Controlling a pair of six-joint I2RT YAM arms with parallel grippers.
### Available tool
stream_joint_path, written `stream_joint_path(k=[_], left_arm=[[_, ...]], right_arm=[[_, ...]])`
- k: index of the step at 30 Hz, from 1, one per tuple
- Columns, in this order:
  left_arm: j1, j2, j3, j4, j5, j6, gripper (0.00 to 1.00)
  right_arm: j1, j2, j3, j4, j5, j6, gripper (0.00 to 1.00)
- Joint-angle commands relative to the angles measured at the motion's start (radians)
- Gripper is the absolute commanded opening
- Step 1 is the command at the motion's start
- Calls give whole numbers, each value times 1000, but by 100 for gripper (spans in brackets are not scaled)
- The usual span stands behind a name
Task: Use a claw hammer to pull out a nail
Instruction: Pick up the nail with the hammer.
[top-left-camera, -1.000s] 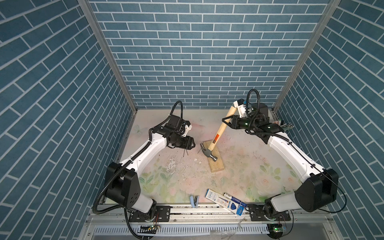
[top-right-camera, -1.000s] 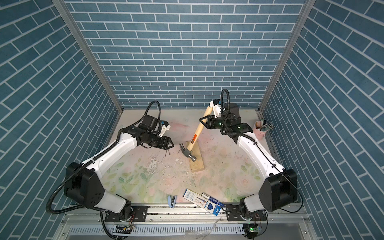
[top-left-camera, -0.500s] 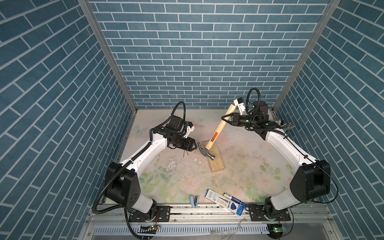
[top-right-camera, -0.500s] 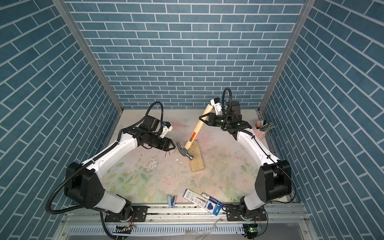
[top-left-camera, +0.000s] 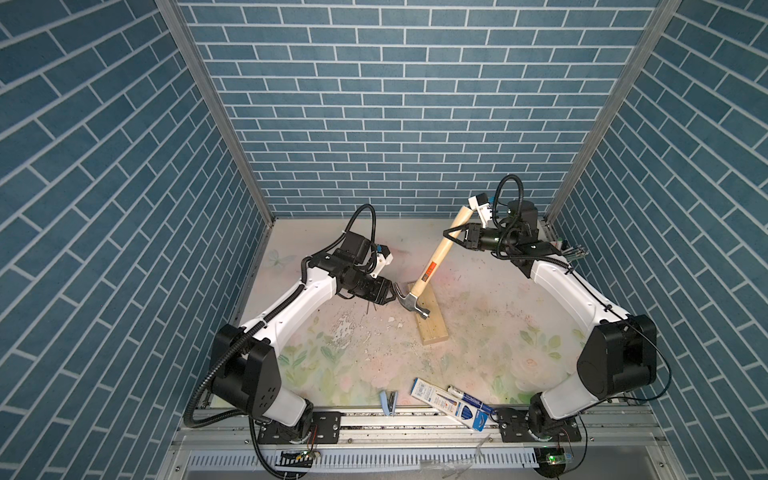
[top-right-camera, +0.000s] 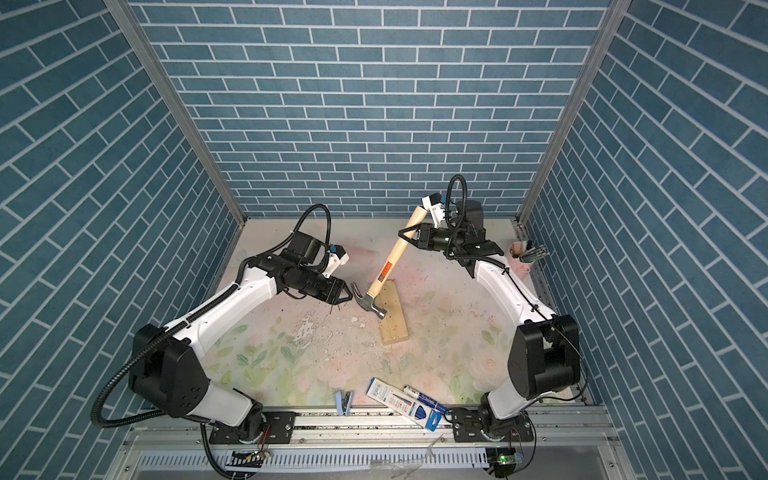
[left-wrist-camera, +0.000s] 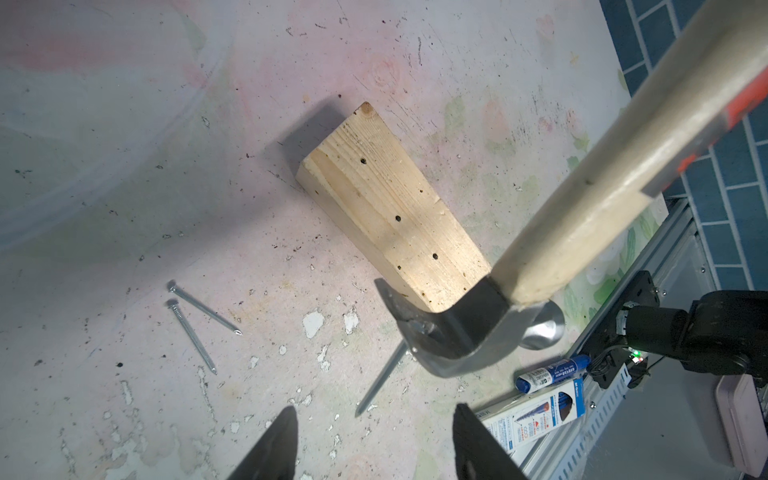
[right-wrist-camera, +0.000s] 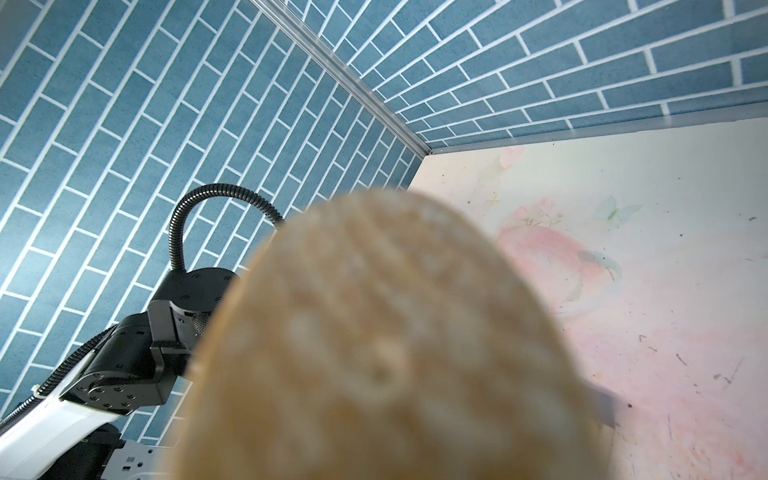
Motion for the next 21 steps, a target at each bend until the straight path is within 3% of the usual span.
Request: stream_joint_path(k=[1, 21], left_arm=[[-18, 5, 16, -44, -14, 33, 57], [-101, -8, 12, -63, -227, 45, 35]], right_arm=[[-11, -24, 52, 80, -82, 155, 0], [-11, -27, 26, 174, -145, 218, 0]])
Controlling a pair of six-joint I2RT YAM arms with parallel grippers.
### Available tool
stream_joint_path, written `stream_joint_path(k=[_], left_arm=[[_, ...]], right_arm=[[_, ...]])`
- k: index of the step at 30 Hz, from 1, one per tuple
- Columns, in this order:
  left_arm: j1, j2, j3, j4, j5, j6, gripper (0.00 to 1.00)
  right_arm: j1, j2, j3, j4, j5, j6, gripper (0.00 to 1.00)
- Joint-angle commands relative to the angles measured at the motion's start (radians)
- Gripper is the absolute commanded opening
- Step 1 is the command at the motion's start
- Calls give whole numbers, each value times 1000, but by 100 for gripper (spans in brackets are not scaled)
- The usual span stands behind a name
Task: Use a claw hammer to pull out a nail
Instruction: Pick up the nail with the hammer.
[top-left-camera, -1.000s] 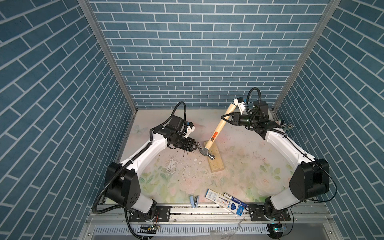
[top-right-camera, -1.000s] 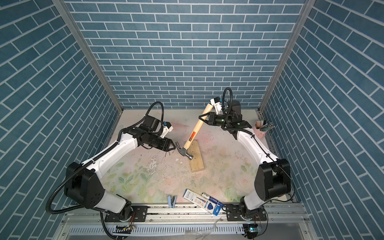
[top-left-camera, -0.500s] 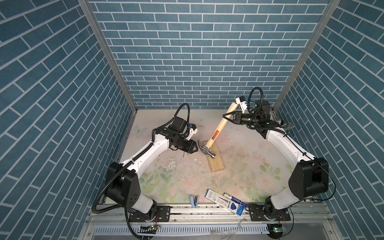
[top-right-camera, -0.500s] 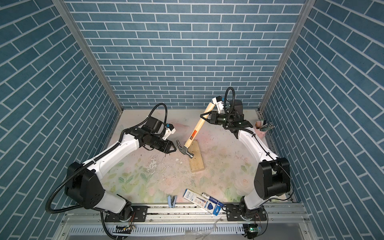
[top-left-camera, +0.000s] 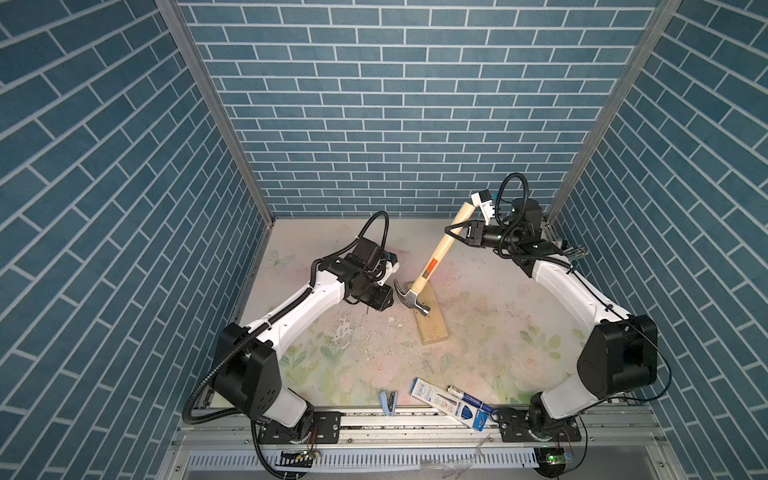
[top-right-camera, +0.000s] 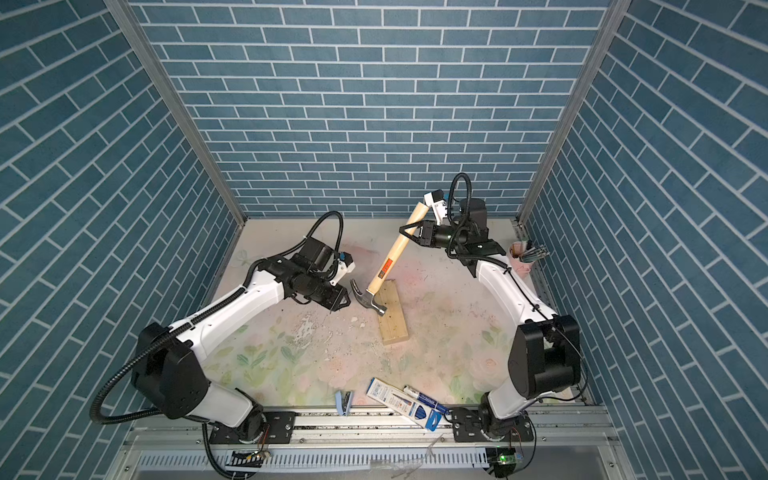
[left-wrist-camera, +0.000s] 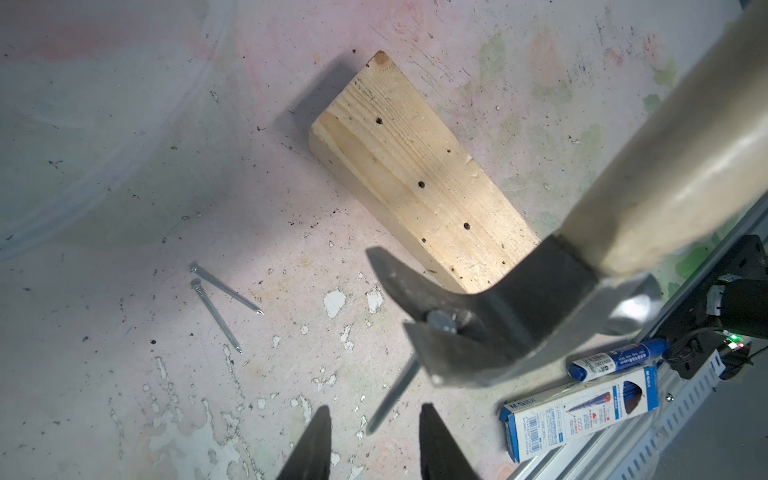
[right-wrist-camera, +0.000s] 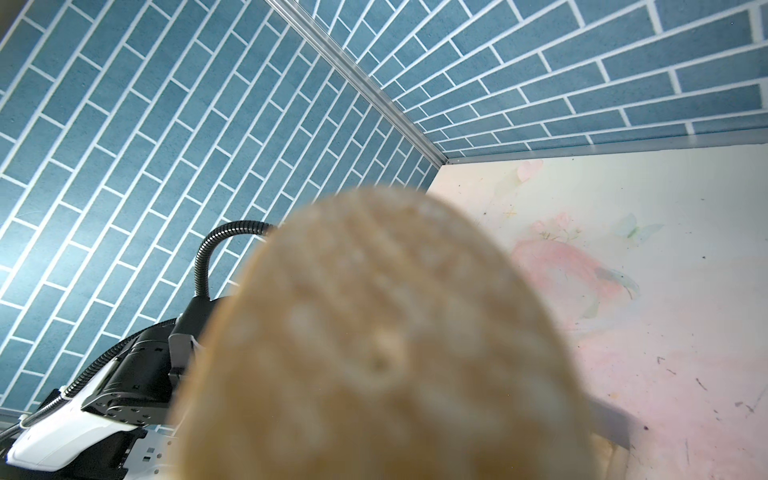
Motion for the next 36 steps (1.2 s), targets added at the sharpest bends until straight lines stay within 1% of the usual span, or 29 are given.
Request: stream_joint_path(k=[1, 3, 8, 23, 36], left_arm=[[-11, -13, 13, -22, -51, 18, 34], [-15, -15, 12, -22, -58, 19, 33], [-28, -23, 10, -19, -71, 26, 28], [-52, -56, 4, -5, -98, 37, 21], [-54, -64, 1, 1, -89, 38, 10]], right_arm=[[-1, -26, 25, 100, -89, 181, 0], [0, -27, 25, 100, -92, 182, 0], [2, -24, 24, 107, -104, 184, 0], [14, -4, 25, 97, -111, 182, 0], [27, 13, 31, 98, -112, 182, 0]])
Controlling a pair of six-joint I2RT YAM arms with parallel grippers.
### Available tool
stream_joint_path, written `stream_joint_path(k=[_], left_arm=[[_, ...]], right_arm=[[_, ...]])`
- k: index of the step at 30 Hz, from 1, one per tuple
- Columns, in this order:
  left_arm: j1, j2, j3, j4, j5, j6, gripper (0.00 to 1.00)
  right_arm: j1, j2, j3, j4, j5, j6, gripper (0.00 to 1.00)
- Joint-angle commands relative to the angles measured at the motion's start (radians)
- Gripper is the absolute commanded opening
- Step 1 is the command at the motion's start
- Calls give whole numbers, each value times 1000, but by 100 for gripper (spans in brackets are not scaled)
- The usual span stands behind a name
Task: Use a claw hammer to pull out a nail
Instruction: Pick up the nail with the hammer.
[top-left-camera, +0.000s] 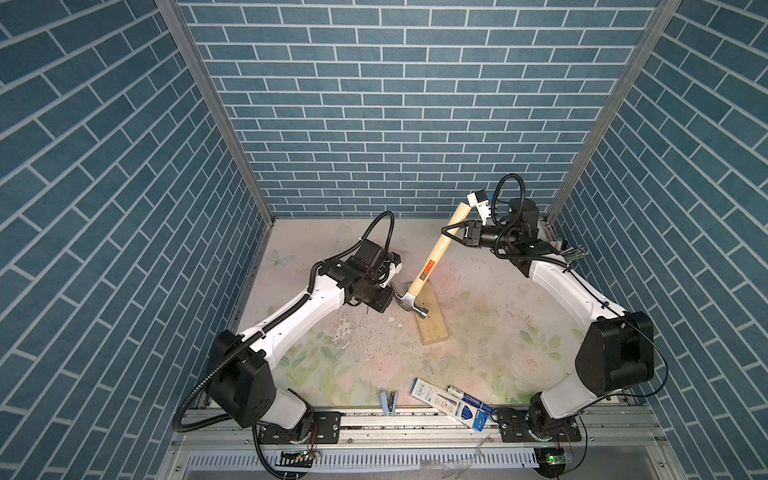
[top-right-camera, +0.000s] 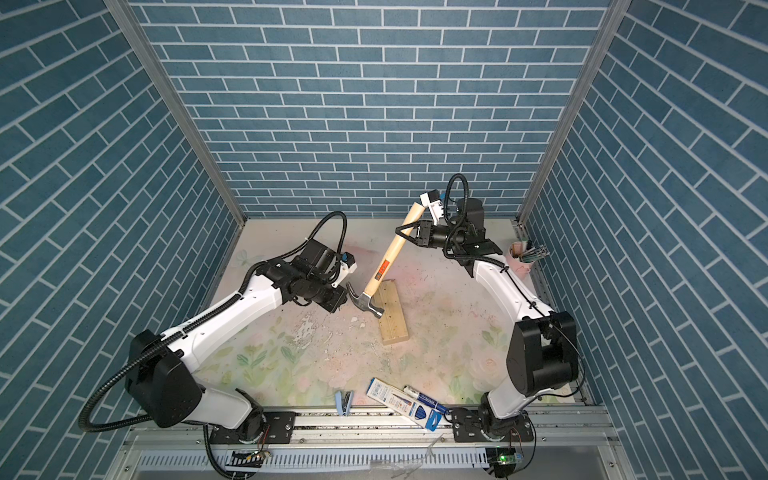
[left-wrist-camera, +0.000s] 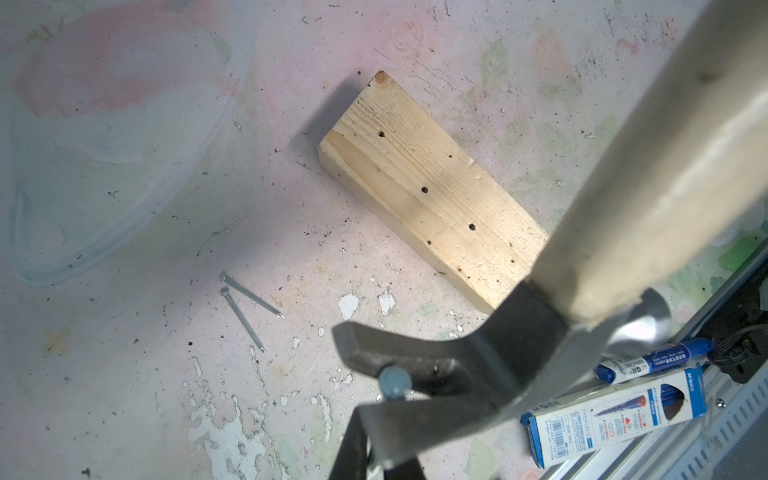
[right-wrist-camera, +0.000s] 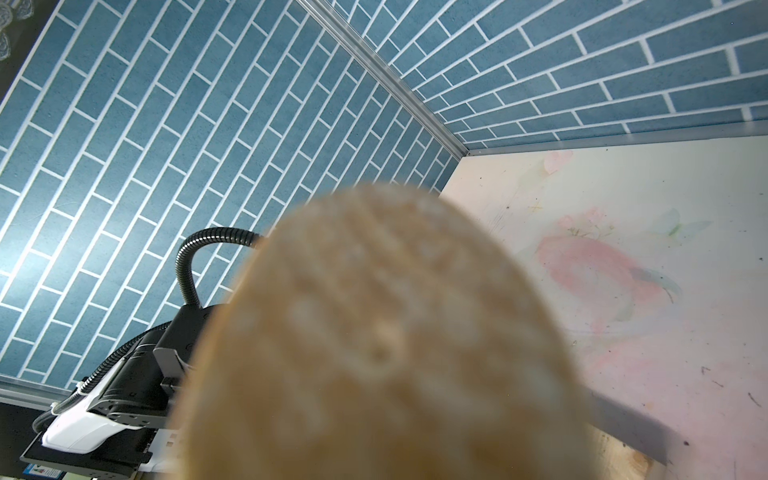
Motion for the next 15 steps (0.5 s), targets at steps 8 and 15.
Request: stream_joint_path(k=[8, 15], left_arm=[[-5, -22, 4, -7, -46, 10, 4], [14, -32, 3, -4, -104, -17, 0]], right_arm=[[24, 4, 27, 57, -70, 146, 0], [31, -2, 17, 26, -57, 118, 0]])
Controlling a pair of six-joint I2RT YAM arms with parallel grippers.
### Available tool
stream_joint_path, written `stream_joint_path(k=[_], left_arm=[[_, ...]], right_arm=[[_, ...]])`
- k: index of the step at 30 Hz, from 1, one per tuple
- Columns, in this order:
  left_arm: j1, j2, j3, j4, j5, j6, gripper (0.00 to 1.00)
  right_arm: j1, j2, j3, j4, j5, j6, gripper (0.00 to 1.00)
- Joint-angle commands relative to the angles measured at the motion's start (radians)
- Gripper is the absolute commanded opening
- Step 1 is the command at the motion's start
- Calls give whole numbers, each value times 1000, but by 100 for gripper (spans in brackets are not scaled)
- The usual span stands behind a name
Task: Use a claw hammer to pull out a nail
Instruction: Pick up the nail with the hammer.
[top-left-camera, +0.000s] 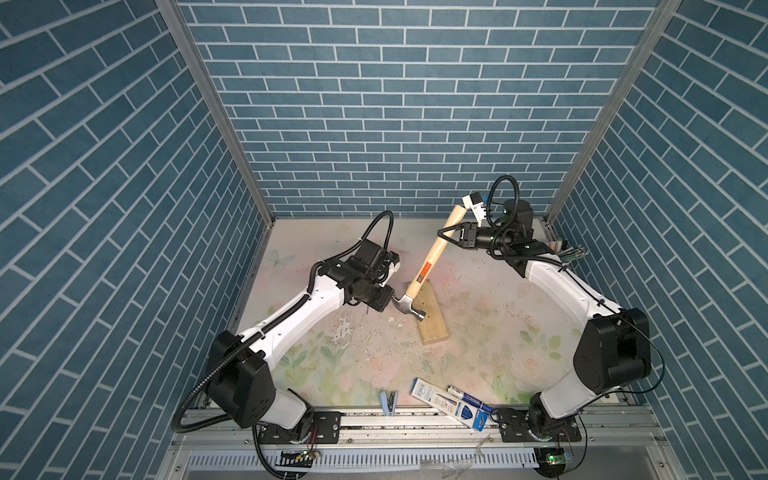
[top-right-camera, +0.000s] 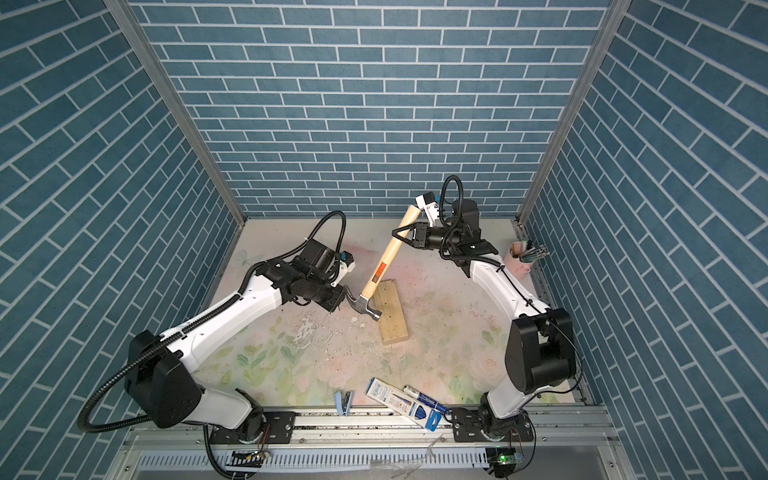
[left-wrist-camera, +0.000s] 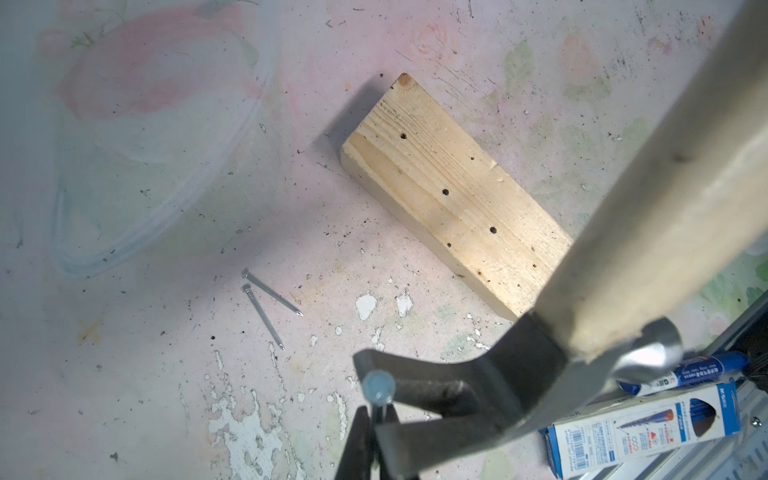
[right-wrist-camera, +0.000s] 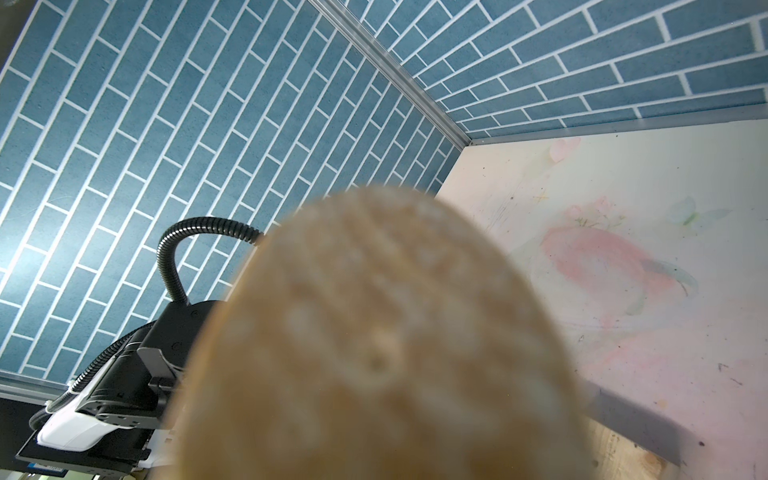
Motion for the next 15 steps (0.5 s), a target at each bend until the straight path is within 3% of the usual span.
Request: stream_joint_path(k=[1, 12, 15], left_arm=[[22, -27, 2, -5, -42, -19, 0], [105, -27, -5, 13, -29, -90, 0], [109, -21, -6, 5, -70, -117, 0]], right_arm=[[8, -22, 20, 9, -54, 107, 0], [7, -65, 48, -179, 37, -25, 0], [7, -85, 56, -235, 101, -69, 0]])
